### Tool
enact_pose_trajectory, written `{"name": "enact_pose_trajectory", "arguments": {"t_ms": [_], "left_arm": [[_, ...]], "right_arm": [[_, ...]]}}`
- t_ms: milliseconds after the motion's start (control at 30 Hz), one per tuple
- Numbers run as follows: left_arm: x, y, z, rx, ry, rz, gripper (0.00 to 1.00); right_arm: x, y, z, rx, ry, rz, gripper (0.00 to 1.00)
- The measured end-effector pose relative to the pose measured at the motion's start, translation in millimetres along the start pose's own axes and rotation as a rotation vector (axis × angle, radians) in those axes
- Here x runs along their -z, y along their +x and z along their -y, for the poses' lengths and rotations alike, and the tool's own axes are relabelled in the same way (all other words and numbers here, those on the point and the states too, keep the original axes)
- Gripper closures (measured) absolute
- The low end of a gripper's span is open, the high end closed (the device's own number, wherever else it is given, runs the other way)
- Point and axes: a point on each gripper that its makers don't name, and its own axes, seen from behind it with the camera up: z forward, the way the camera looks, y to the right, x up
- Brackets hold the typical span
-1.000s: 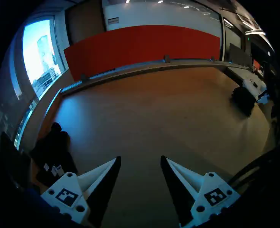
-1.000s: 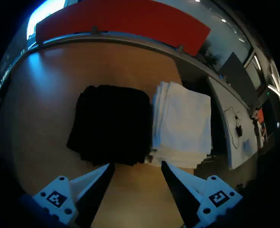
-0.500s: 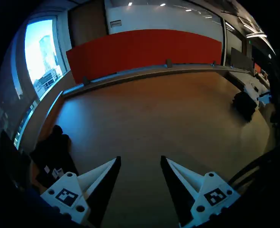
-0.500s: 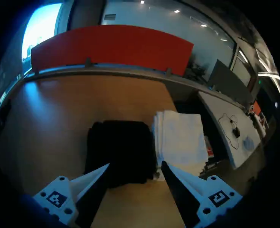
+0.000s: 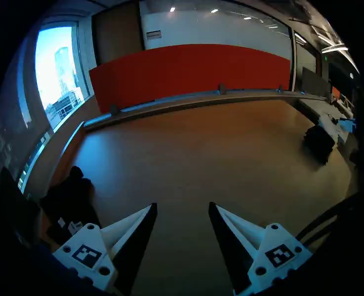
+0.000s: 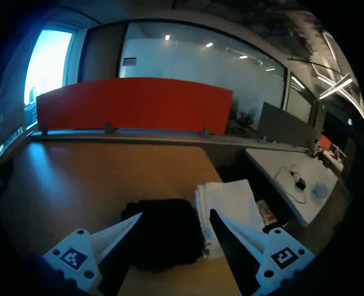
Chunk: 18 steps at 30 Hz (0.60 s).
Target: Fold towel
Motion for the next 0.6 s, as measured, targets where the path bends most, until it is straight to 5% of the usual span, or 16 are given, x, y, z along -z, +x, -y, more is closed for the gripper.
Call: {"name": "enact_pose_trajectory", "arguments": {"t_ms": [400, 600], "left_arm": [[-4.6, 18, 7.2, 0.027, 0.021, -0.055, 0.24], [-5.2, 44, 16.5, 0.052, 0.040, -0.137, 0.24]], "right_arm": [[1.7, 37, 9, -0.051, -0.001, -0.106, 0.05], [8.0, 65, 14, -0.043, -0.013, -0.180, 0.05]]}}
